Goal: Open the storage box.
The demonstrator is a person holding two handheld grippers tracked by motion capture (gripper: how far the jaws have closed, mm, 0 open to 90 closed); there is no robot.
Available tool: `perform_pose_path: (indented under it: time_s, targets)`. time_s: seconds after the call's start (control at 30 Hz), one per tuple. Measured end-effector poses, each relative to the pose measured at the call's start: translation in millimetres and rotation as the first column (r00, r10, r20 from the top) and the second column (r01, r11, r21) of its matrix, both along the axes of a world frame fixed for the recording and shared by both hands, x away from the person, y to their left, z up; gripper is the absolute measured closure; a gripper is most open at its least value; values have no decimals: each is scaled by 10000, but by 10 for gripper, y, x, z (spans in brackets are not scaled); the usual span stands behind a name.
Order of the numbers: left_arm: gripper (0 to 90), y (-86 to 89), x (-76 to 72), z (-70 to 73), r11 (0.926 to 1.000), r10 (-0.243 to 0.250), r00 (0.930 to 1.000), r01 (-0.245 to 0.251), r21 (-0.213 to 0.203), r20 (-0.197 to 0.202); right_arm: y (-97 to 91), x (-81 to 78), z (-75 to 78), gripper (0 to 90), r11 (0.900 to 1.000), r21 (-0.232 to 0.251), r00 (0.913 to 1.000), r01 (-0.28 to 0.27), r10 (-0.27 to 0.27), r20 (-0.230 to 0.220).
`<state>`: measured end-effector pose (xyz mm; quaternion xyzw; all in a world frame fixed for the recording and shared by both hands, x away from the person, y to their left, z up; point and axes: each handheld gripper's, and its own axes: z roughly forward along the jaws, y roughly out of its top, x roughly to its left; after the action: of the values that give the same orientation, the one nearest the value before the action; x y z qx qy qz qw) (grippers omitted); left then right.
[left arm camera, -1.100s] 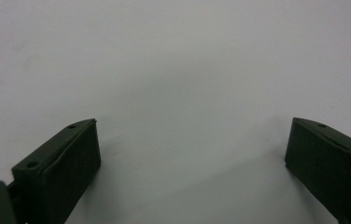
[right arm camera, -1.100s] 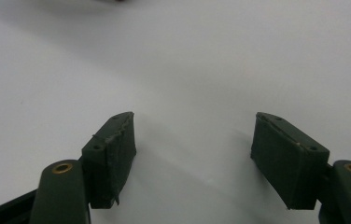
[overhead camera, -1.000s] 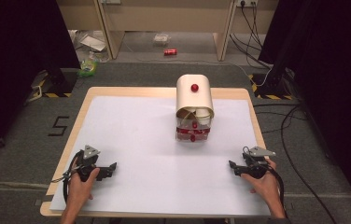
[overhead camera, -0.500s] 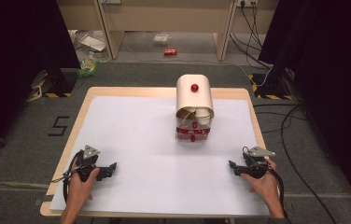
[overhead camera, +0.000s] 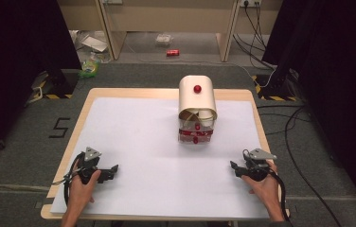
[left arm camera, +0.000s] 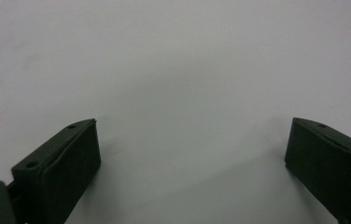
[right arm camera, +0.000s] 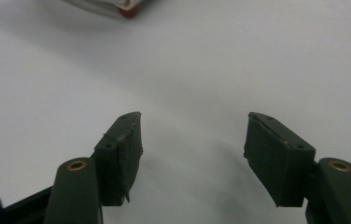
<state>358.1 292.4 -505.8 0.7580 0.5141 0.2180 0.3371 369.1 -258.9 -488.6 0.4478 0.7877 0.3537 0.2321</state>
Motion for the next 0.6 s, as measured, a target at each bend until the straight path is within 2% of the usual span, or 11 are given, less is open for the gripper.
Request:
perform_pose_path:
  time_s: [0.03, 0.23, 0.27, 0.43, 0.47, 0.6]
  targets:
    - [28, 0, 0, 0, 10000, 1, 10000, -1, -1, 3, 43, -12, 18, 409, 9999, 47, 9996, -165, 163, 226]
    - [28, -1, 0, 0, 10000, 1, 10000, -1, 3, 3, 132, -31, 38, 454, 9986, 219, 9974, -484, 472, 536]
    - [28, -1, 0, 0, 10000, 0, 10000, 0, 6, 0, 178, -42, 54, 478, 9974, 273, 9953, -660, 639, 728]
    - [28, 0, 0, 0, 10000, 0, 10000, 0, 3, 4, 271, -48, 77, 492, 9943, 434, 9900, -976, 926, 1060]
    - [28, -1, 0, 0, 10000, 0, 10000, 0, 4, 4, 309, -42, 72, 504, 9925, 623, 9885, -1056, 979, 1156]
    - [28, 0, 0, 0, 10000, 1, 10000, -1, 2, -1, 351, -40, 77, 505, 9901, 817, 9876, -1145, 1045, 1173]
